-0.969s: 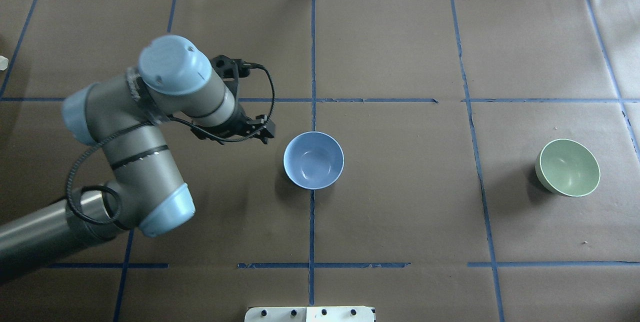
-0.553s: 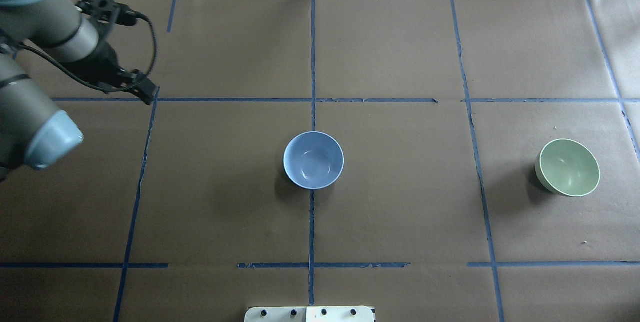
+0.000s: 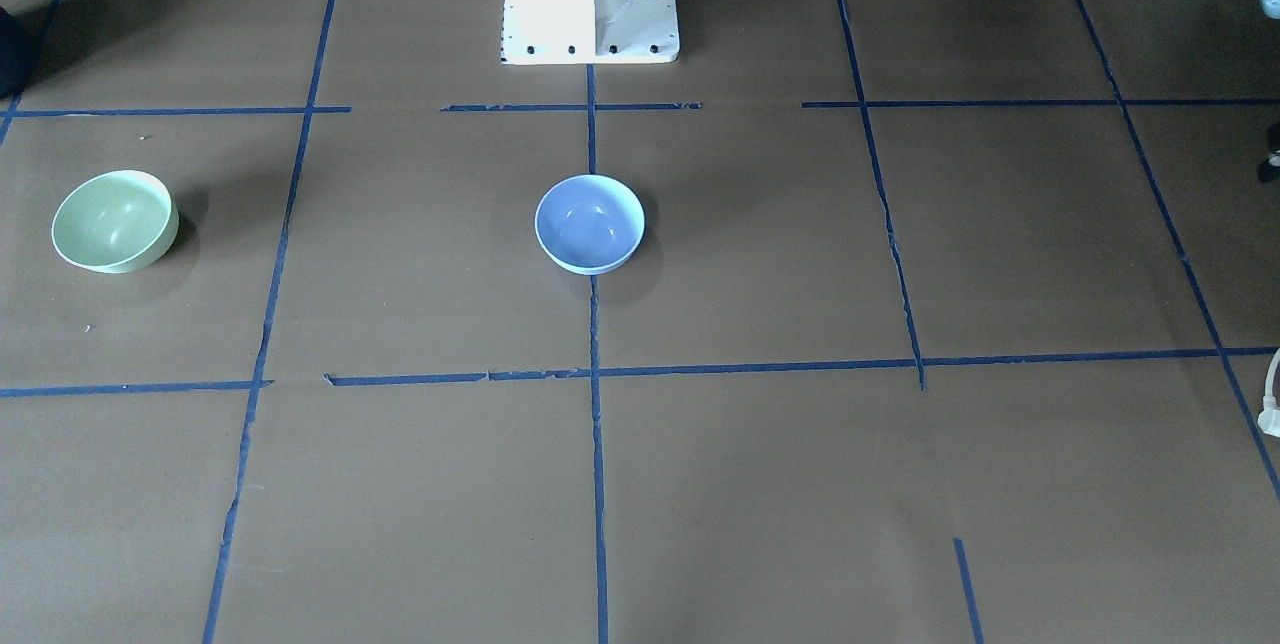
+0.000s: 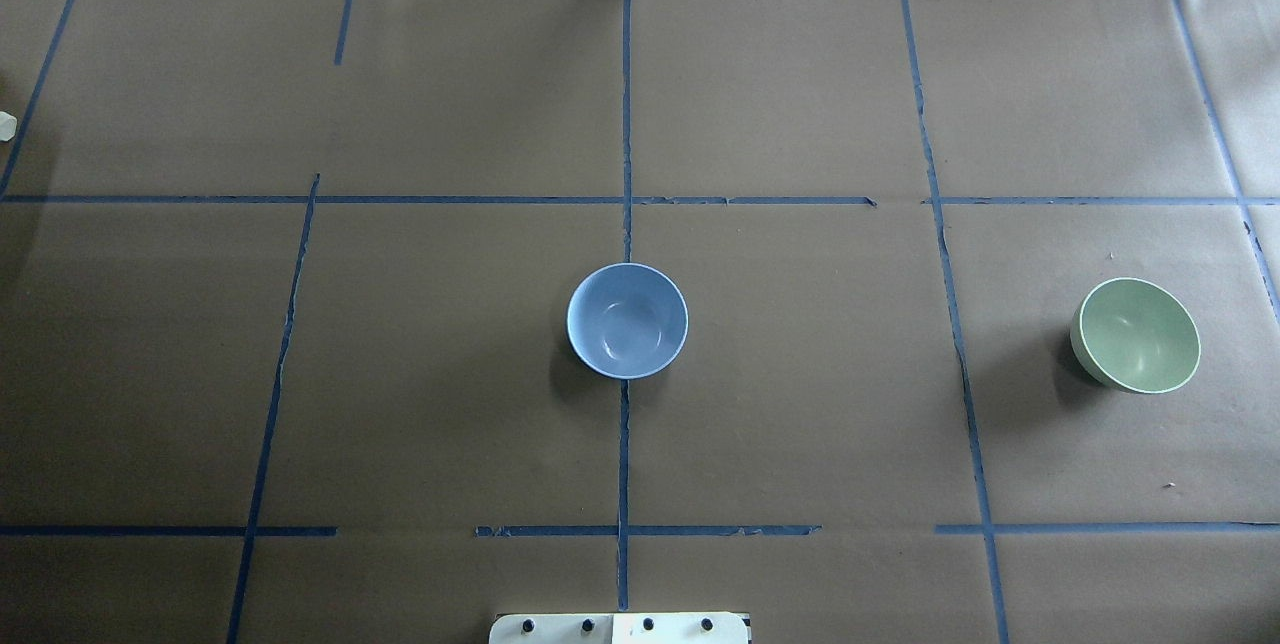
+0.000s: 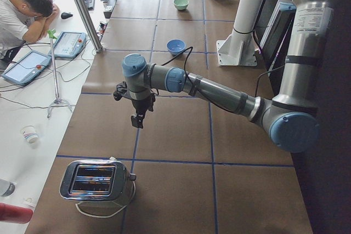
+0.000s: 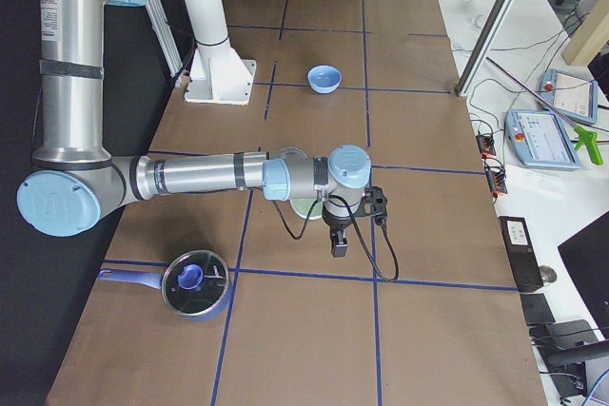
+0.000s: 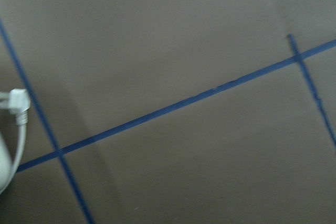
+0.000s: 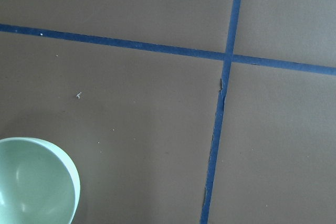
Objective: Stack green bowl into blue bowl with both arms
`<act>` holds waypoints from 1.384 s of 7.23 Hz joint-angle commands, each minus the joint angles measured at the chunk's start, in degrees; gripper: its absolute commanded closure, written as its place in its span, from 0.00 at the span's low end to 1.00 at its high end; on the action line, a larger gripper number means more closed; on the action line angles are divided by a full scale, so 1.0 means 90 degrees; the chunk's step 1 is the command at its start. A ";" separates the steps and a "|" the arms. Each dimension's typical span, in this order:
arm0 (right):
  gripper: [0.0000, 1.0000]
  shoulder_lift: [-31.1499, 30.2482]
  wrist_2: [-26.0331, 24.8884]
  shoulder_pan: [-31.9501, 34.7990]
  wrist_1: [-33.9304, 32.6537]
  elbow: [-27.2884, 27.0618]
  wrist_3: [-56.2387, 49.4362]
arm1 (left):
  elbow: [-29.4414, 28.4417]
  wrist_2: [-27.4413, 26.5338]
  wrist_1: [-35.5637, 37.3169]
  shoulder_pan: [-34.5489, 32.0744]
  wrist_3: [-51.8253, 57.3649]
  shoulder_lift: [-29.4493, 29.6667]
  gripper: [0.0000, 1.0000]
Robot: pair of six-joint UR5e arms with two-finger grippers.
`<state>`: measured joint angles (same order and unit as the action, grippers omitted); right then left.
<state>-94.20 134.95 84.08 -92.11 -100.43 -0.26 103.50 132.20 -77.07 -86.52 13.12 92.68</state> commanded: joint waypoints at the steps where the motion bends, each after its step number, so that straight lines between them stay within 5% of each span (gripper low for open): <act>1: 0.00 -0.0031 0.0151 -0.0006 0.0000 -0.0042 0.0077 | 0.0023 0.0076 0.0049 -0.0746 0.0544 -0.1035 0.00; 3: 0.00 -0.0351 0.0260 -0.0249 0.0842 -0.0140 0.1068 | 0.0053 0.0105 -0.0272 -0.0767 0.0534 -0.1293 0.00; 6: 0.00 -0.1182 0.0105 -0.1272 0.4454 0.0190 0.4055 | 0.0170 0.0115 -0.0313 -0.0757 0.0495 -0.1255 0.00; 10: 0.00 -0.1281 -0.0814 -0.2758 0.5673 0.0387 0.5535 | 0.0190 0.0125 -0.0313 -0.0757 0.0495 -0.1254 0.00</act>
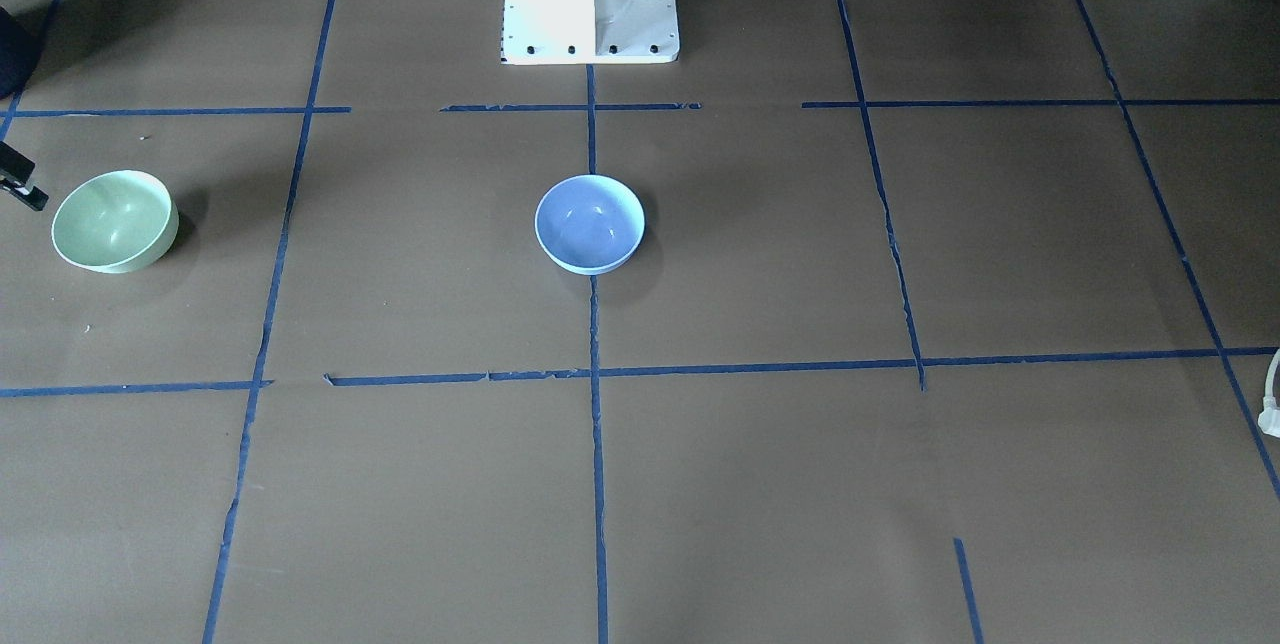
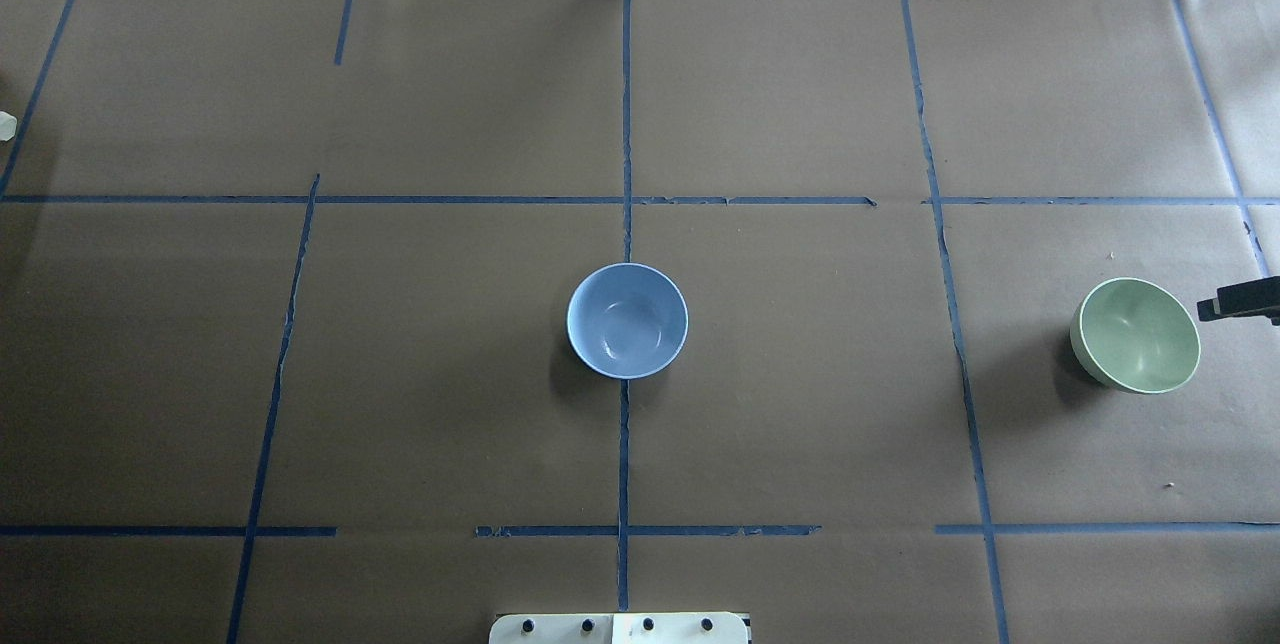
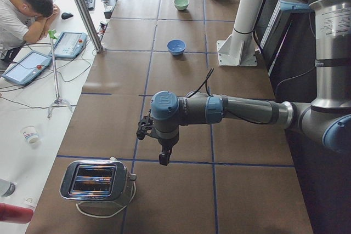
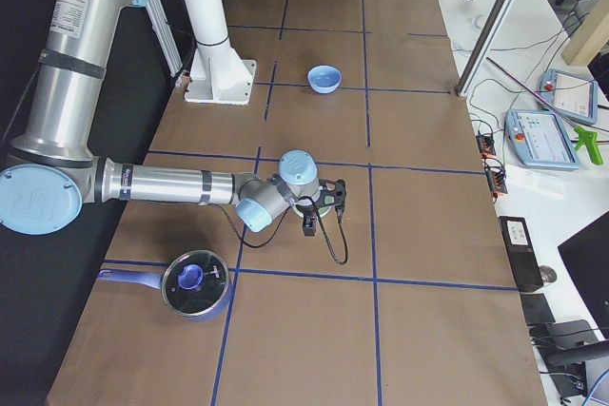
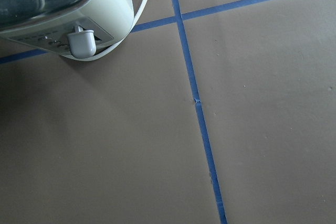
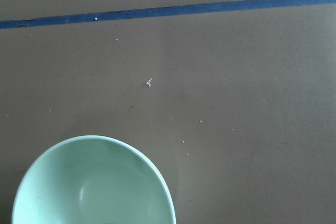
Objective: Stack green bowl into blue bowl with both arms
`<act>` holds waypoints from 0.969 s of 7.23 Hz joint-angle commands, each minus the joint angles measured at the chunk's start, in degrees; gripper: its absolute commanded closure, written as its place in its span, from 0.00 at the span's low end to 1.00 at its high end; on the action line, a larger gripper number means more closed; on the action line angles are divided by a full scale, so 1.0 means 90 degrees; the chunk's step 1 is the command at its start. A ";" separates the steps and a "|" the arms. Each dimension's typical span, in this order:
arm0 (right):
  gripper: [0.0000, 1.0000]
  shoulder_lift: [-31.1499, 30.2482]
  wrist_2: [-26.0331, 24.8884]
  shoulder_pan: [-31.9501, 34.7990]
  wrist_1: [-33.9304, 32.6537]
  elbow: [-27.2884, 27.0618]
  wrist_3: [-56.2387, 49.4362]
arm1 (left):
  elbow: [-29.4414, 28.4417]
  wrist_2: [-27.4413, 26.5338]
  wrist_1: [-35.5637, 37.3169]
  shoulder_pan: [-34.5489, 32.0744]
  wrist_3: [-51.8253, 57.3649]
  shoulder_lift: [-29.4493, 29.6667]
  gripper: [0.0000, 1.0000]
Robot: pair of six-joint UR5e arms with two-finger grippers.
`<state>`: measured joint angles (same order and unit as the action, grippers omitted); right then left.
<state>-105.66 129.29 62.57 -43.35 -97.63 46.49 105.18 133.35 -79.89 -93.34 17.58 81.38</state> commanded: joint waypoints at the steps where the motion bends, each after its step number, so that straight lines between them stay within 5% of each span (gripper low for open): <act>1: 0.00 0.0012 -0.0350 -0.0574 0.0285 0.0279 0.0352 | 0.0003 -0.0003 0.0000 0.0000 0.0000 0.0000 0.00; 2: 0.00 0.0031 -0.0371 -0.0634 0.0315 0.0426 0.0352 | 0.0003 -0.0003 0.0000 0.0000 0.0000 0.0000 0.00; 3: 0.29 0.0041 -0.0371 -0.0634 0.0325 0.0447 0.0632 | 0.0013 -0.0003 -0.0010 0.0000 0.0000 0.0000 0.00; 4: 0.85 0.0070 -0.0342 -0.0634 0.0392 0.0428 0.0751 | 0.0013 -0.0003 0.0000 0.0000 0.0009 0.0000 0.00; 5: 0.99 0.0071 -0.0313 -0.0634 0.0403 0.0379 0.0753 | 0.0003 -0.0003 -0.0010 0.0000 0.0010 0.0000 0.00; 7: 1.00 0.0119 -0.0100 -0.0624 0.0325 0.0088 0.0762 | 0.0003 -0.0003 -0.0010 0.0000 0.0019 0.0000 0.00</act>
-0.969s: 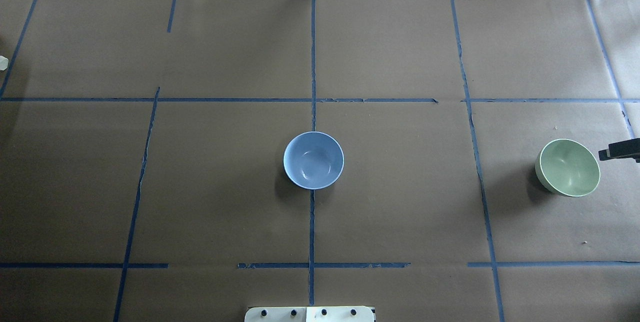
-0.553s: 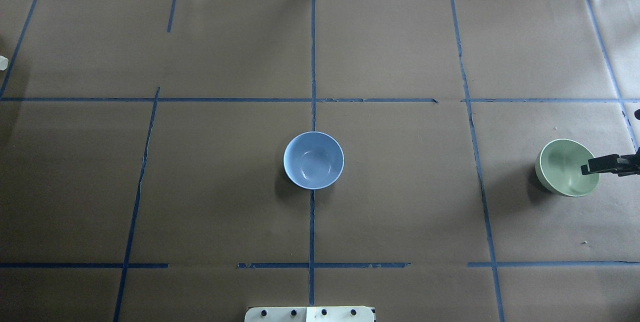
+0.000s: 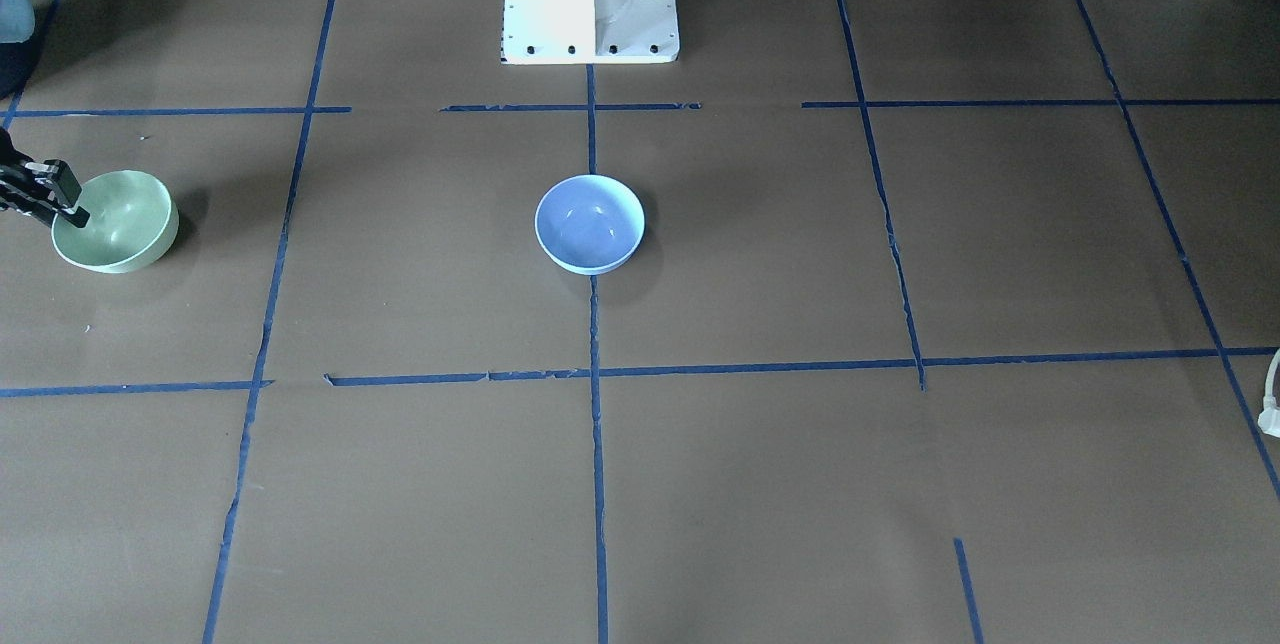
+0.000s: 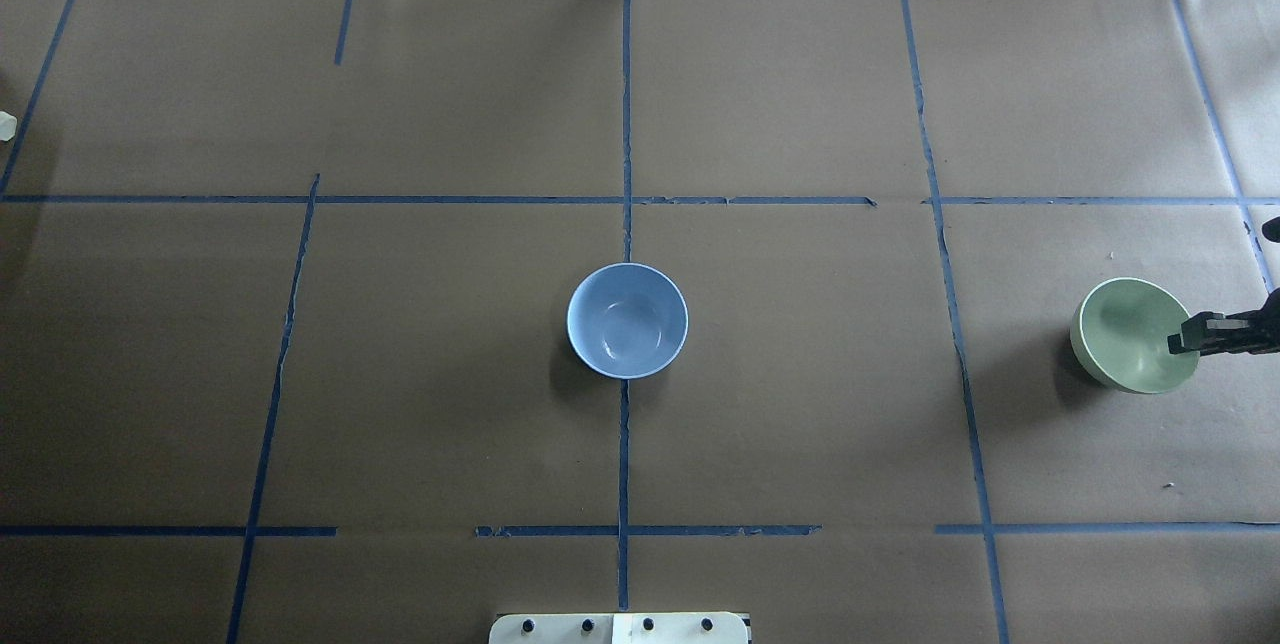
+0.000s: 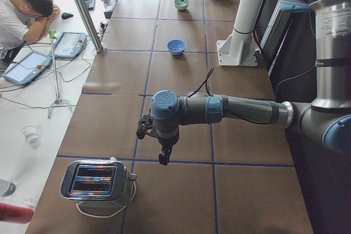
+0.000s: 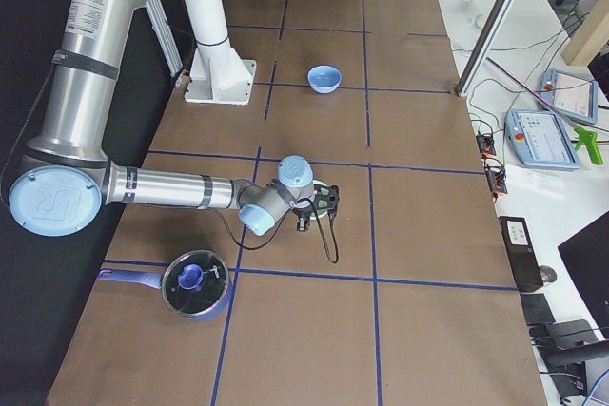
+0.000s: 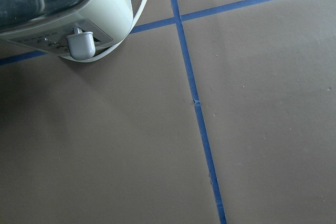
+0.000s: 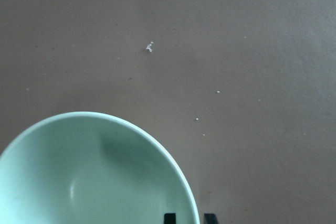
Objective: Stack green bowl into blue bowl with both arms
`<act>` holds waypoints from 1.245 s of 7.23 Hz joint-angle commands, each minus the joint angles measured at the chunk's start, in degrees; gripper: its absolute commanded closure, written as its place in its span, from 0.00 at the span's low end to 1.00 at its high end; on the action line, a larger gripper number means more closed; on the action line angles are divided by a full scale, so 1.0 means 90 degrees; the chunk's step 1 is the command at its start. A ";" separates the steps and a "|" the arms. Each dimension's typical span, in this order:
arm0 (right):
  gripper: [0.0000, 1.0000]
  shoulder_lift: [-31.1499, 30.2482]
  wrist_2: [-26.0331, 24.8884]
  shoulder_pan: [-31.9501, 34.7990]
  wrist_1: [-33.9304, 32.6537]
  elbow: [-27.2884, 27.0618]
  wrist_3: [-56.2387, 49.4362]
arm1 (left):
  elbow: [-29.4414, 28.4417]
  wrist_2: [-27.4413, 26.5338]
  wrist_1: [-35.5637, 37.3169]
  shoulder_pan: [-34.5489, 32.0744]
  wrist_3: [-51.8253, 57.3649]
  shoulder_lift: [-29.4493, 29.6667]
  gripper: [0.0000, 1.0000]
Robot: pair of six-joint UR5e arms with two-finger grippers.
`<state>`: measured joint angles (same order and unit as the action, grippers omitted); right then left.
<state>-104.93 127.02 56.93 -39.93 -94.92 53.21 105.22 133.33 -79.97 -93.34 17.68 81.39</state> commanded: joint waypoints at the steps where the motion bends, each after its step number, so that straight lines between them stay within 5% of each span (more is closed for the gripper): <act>1: 1.00 0.0222 0.0416 0.0012 -0.0403 -0.0543 0.0160 | -0.0001 0.0000 0.0009 0.0000 0.0008 0.0000 0.00; 4: 1.00 0.2421 0.0448 -0.0210 -0.3802 -0.1833 0.1300 | -0.0001 0.0000 -0.0001 0.0010 0.0008 0.0000 0.00; 6: 1.00 0.4550 -0.0308 -0.1377 -0.5644 -0.1788 0.2712 | 0.0008 0.0010 -0.0001 0.0000 0.0008 0.0010 0.00; 9: 1.00 0.5757 -0.1724 -0.2737 -0.5661 -0.0853 0.4309 | 0.0047 0.0010 -0.0001 0.0010 -0.0002 0.0010 0.00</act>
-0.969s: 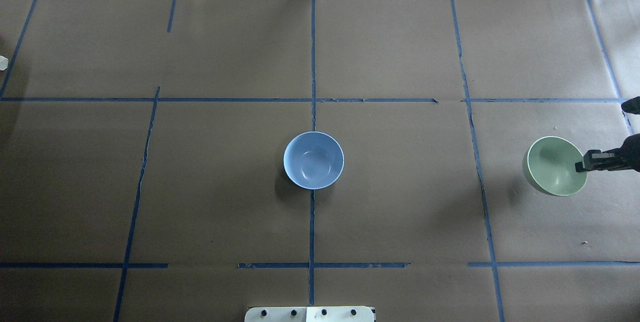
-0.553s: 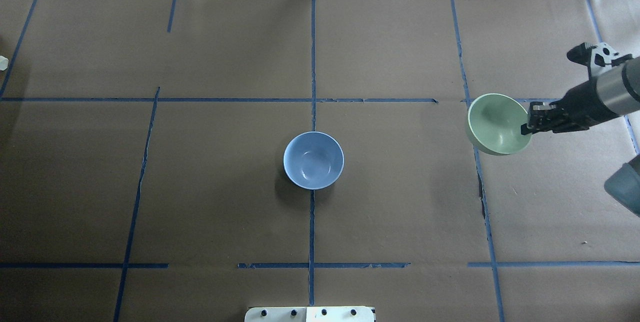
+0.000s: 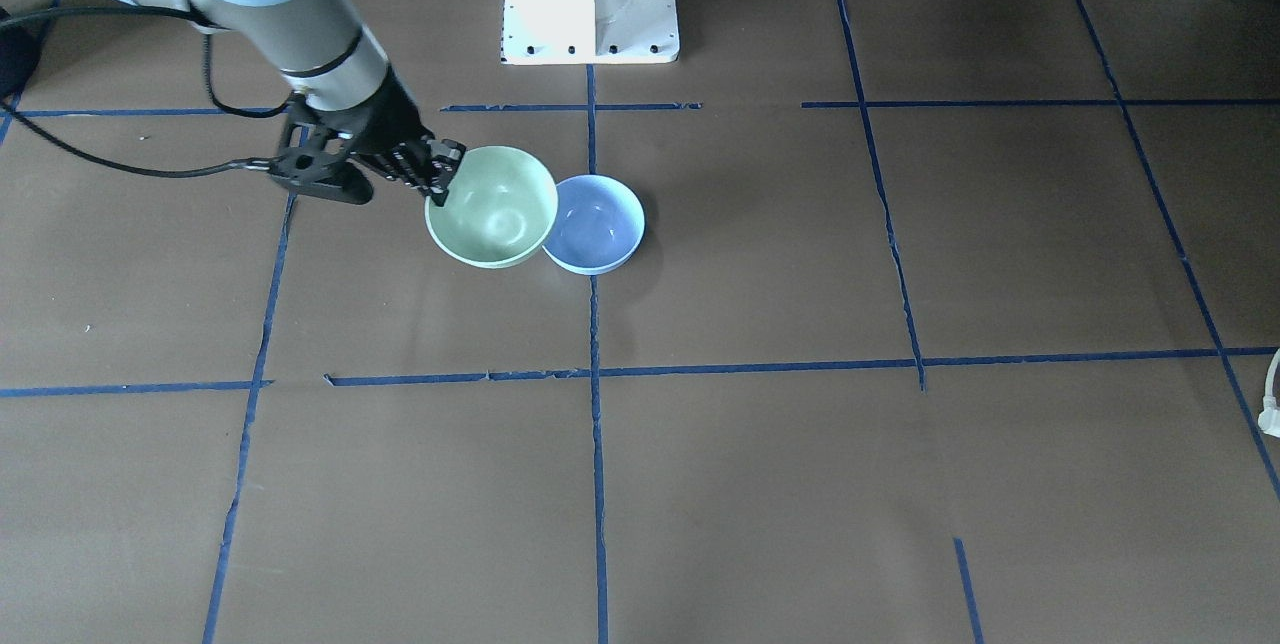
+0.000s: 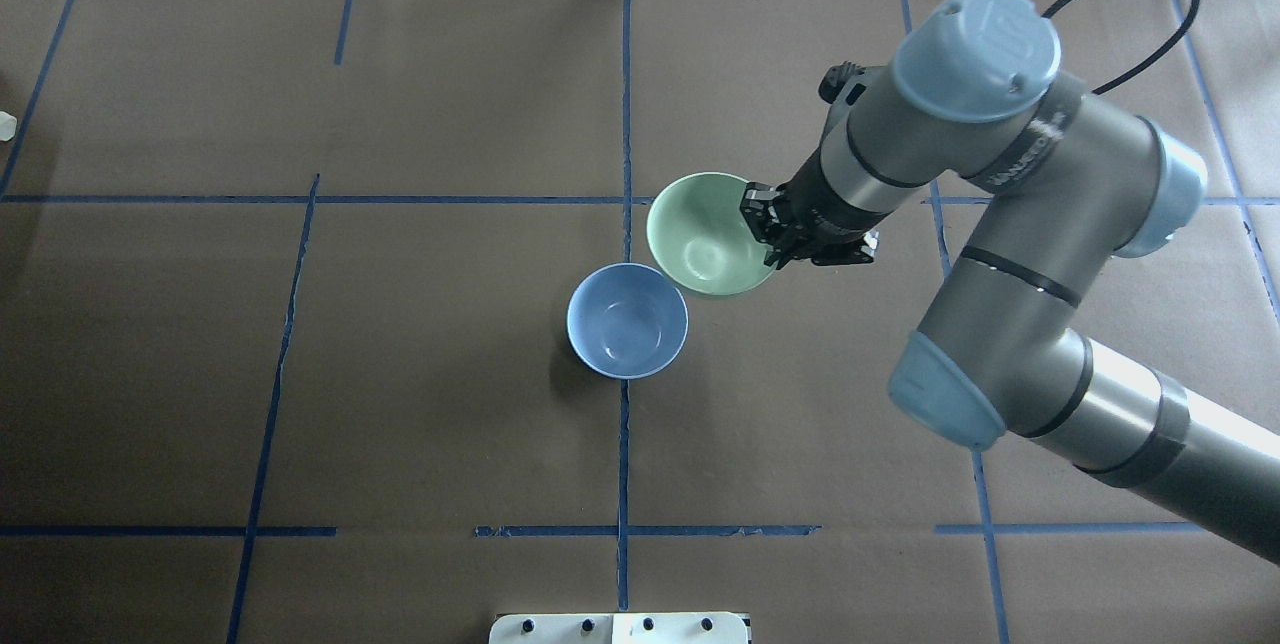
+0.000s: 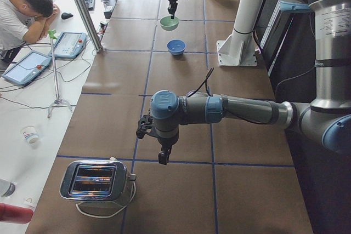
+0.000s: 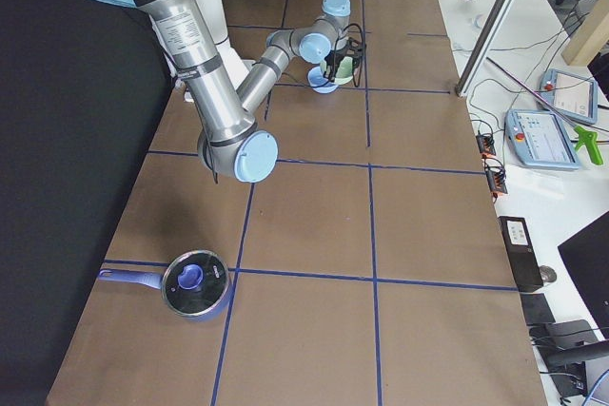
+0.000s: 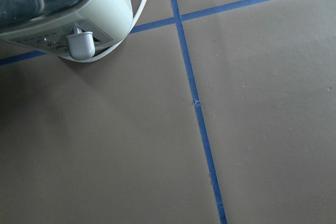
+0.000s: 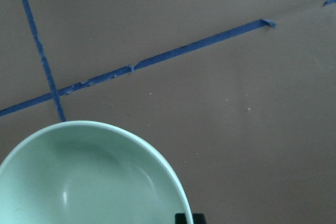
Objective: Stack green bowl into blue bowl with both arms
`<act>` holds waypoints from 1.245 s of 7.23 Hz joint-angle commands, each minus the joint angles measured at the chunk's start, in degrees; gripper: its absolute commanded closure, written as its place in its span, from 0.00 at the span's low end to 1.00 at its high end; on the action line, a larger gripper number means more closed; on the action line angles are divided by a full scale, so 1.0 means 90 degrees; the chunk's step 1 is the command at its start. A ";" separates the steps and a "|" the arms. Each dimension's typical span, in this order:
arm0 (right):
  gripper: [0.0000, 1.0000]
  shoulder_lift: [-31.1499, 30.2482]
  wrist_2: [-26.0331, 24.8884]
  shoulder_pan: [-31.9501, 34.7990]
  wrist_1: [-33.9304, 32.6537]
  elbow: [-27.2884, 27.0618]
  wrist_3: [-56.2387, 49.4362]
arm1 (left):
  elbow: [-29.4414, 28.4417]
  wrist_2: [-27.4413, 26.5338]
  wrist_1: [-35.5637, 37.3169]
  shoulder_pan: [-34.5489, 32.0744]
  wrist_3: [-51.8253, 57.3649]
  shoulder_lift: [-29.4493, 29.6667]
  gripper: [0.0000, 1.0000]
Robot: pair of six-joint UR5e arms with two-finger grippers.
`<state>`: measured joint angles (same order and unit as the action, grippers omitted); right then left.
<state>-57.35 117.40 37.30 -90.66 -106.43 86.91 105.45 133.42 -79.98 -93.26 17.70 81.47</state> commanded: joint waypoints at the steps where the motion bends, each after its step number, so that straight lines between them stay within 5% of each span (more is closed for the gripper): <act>1: 0.99 0.0513 -0.0865 -0.0773 0.0004 0.0545 0.0742 | 0.0021 0.0010 0.0000 0.0001 -0.0004 0.0001 0.00; 7: 0.95 0.0503 -0.1180 -0.1156 0.0757 0.1259 0.1017 | 0.0012 0.0049 0.0010 0.0001 -0.0004 0.0001 0.00; 9: 0.81 0.0484 -0.1160 -0.1156 0.0766 0.1191 0.0997 | 0.0012 0.0049 0.0010 0.0001 -0.0004 0.0001 0.00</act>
<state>-52.91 106.80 26.91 -83.81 -95.30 95.97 105.56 133.86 -79.90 -93.25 17.67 81.48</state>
